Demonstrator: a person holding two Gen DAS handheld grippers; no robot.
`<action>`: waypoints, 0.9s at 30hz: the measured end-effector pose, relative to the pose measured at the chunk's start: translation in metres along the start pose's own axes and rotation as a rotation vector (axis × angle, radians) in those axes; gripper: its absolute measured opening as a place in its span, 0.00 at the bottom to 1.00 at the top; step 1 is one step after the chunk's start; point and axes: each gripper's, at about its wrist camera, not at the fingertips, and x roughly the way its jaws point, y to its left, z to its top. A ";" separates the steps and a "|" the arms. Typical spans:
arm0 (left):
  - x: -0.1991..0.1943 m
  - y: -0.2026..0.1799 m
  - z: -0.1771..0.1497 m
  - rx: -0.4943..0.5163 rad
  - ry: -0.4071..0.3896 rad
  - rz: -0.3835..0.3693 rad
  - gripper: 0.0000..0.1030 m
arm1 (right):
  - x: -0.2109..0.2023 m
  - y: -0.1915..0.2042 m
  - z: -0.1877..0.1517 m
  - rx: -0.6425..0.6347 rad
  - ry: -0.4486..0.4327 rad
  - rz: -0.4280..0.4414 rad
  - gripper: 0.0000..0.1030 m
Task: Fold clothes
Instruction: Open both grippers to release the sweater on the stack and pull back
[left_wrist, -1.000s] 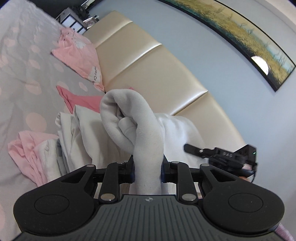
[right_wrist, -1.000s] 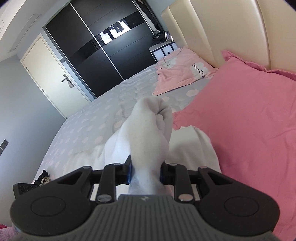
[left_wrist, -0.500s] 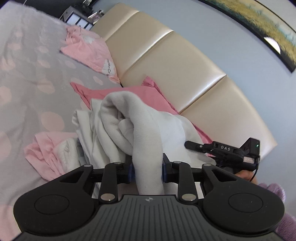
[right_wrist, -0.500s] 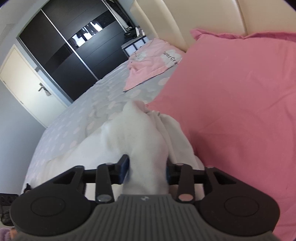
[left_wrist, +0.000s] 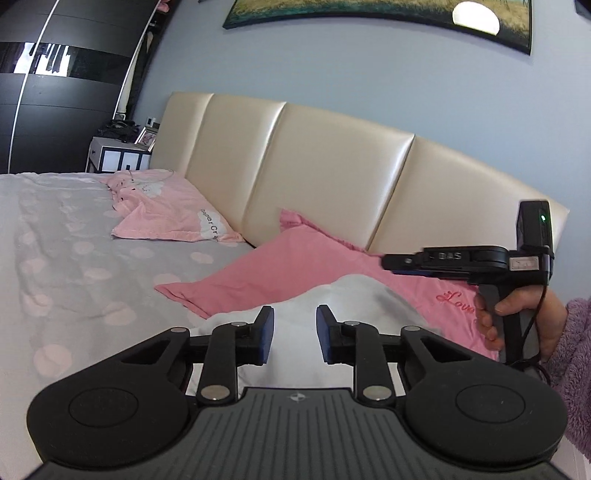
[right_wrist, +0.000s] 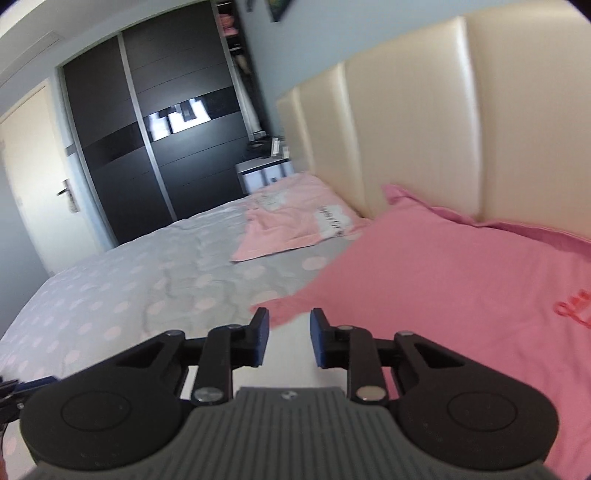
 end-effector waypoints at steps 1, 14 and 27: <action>0.006 0.000 -0.003 0.007 0.010 0.002 0.20 | 0.008 0.007 0.000 -0.017 0.006 0.000 0.26; 0.060 0.038 -0.036 -0.109 0.151 0.004 0.00 | 0.087 -0.040 -0.035 0.136 0.109 -0.035 0.11; 0.016 -0.032 -0.023 0.150 0.130 0.002 0.09 | -0.004 -0.020 -0.026 -0.012 0.002 -0.008 0.30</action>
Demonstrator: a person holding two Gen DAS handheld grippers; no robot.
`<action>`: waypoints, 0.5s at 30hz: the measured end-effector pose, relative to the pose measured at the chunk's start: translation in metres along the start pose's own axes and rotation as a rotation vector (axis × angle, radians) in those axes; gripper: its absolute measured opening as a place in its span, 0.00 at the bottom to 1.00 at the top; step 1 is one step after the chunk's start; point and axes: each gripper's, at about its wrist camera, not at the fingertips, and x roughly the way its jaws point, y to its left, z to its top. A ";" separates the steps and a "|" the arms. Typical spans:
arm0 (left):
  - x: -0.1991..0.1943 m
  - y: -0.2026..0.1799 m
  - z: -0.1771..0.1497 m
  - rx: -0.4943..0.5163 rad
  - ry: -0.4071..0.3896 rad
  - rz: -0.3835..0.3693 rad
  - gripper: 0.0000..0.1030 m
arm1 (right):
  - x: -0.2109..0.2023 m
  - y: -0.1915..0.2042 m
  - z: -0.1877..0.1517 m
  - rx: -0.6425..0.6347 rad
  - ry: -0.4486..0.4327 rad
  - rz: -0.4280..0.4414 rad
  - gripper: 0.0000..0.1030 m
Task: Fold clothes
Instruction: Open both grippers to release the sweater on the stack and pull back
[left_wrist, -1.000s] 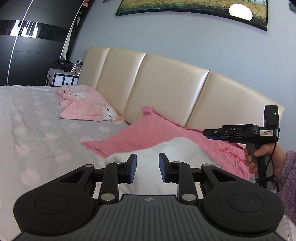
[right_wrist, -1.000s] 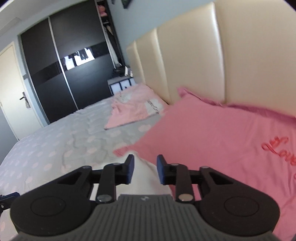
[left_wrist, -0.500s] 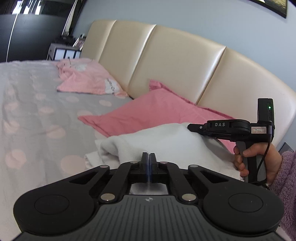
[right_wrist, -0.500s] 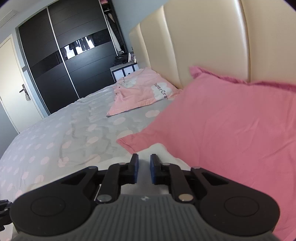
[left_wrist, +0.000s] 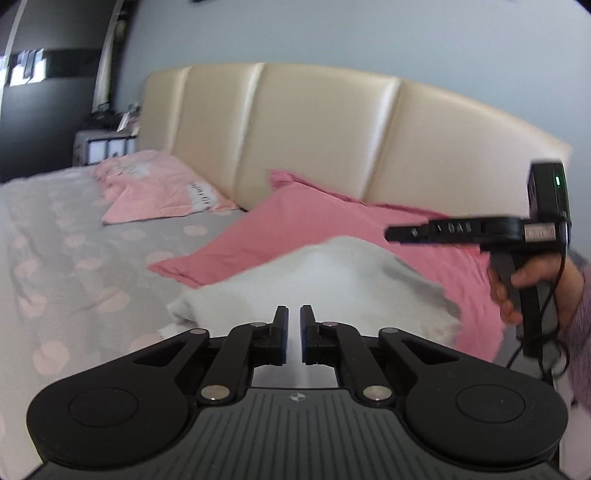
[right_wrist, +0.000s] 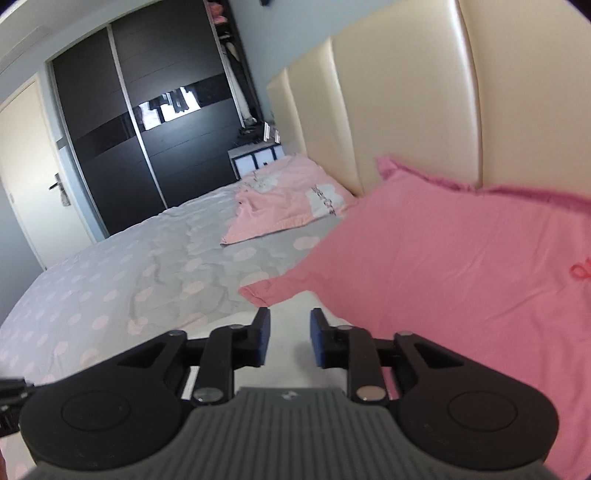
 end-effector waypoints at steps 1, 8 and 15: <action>-0.003 -0.010 -0.002 0.040 0.010 -0.011 0.12 | -0.012 0.003 -0.003 -0.036 -0.016 0.000 0.33; 0.005 -0.054 -0.027 0.178 0.092 -0.067 0.15 | -0.054 0.005 -0.052 -0.205 0.013 -0.017 0.34; 0.025 -0.046 -0.037 0.157 0.189 -0.067 0.16 | -0.033 -0.010 -0.082 -0.192 0.071 -0.099 0.34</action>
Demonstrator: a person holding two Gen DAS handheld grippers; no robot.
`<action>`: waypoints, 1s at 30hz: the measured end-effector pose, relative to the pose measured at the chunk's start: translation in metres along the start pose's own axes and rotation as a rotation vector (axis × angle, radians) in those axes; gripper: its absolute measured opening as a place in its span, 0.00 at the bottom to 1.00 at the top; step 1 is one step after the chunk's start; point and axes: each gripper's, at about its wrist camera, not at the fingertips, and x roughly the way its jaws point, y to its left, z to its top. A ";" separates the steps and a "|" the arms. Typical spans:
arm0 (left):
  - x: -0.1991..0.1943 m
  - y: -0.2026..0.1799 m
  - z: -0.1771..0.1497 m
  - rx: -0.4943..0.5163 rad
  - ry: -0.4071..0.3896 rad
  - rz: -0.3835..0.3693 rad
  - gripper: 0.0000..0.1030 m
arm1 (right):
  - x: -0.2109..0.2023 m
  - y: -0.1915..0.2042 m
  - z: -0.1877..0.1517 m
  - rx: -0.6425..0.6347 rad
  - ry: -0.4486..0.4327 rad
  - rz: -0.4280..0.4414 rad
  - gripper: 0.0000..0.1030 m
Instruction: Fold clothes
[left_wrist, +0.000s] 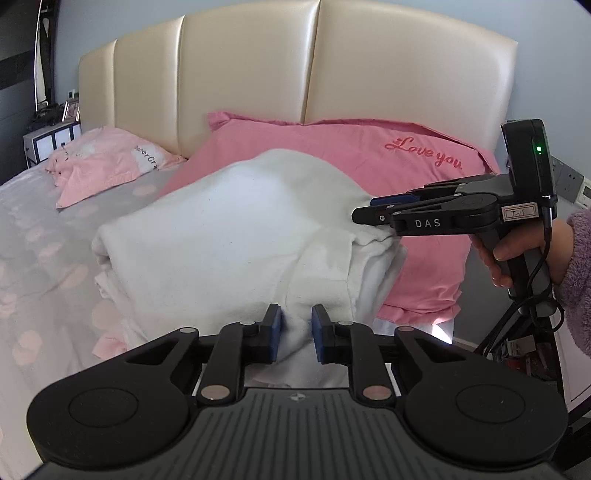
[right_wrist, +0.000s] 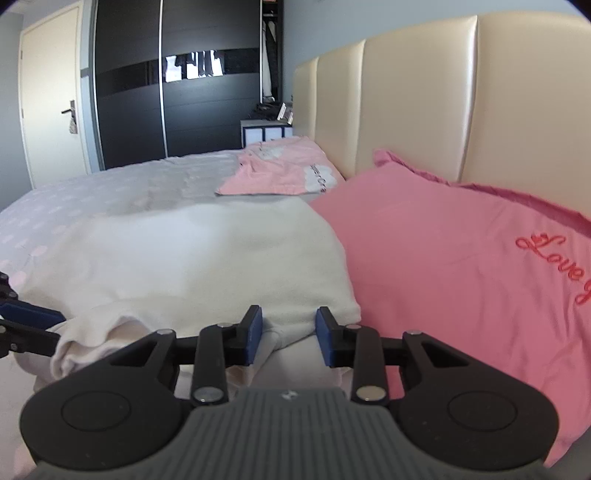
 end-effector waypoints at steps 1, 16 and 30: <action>-0.001 -0.002 0.000 0.011 0.001 0.006 0.16 | 0.001 0.001 0.000 0.003 0.005 -0.008 0.34; -0.144 0.008 0.011 -0.001 -0.218 0.110 0.37 | -0.056 0.074 0.050 -0.031 -0.003 -0.023 0.36; -0.307 0.018 -0.057 -0.070 -0.326 0.338 0.61 | -0.125 0.254 0.104 -0.121 -0.030 0.233 0.64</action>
